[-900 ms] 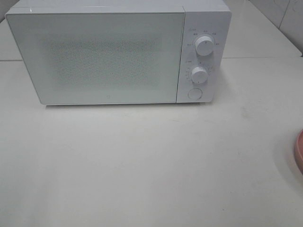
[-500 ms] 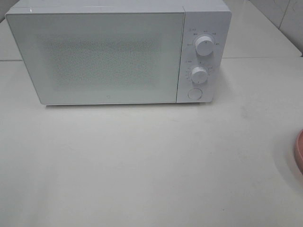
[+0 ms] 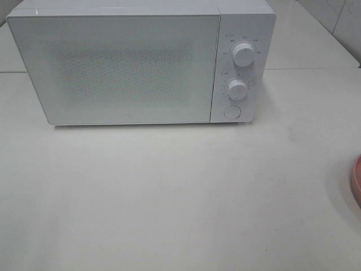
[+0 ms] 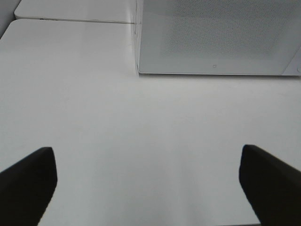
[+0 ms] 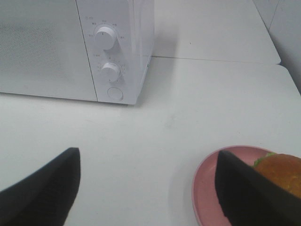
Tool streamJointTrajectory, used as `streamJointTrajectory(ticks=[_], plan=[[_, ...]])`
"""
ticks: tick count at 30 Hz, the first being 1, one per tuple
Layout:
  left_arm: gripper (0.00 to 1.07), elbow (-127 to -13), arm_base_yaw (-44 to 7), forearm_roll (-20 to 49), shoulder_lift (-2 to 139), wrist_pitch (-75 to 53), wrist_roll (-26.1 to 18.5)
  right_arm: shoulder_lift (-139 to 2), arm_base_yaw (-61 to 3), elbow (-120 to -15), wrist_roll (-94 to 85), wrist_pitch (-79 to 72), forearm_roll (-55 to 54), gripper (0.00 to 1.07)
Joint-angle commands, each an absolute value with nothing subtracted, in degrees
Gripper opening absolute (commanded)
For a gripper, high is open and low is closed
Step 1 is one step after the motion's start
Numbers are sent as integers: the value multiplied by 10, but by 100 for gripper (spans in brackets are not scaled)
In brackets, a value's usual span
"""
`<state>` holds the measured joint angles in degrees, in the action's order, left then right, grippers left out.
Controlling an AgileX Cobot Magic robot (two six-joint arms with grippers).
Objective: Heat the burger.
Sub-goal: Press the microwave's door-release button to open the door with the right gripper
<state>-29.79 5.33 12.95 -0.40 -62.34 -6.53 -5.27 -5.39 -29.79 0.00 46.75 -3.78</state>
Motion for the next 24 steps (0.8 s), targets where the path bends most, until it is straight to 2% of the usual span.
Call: streamJointTrajectory(ticks=[1,12,24], plan=[[98,-297,52,132,-16,-614,-65,-70,-49,-302,-3,429,-40,76],[98,-297,52,132,-16,-614,-65,-168,-49,-269,-3,289,-40,76],[98,-297,52,132,-16,-614,-65,-273,-49,-265,-3,204,-40,76]])
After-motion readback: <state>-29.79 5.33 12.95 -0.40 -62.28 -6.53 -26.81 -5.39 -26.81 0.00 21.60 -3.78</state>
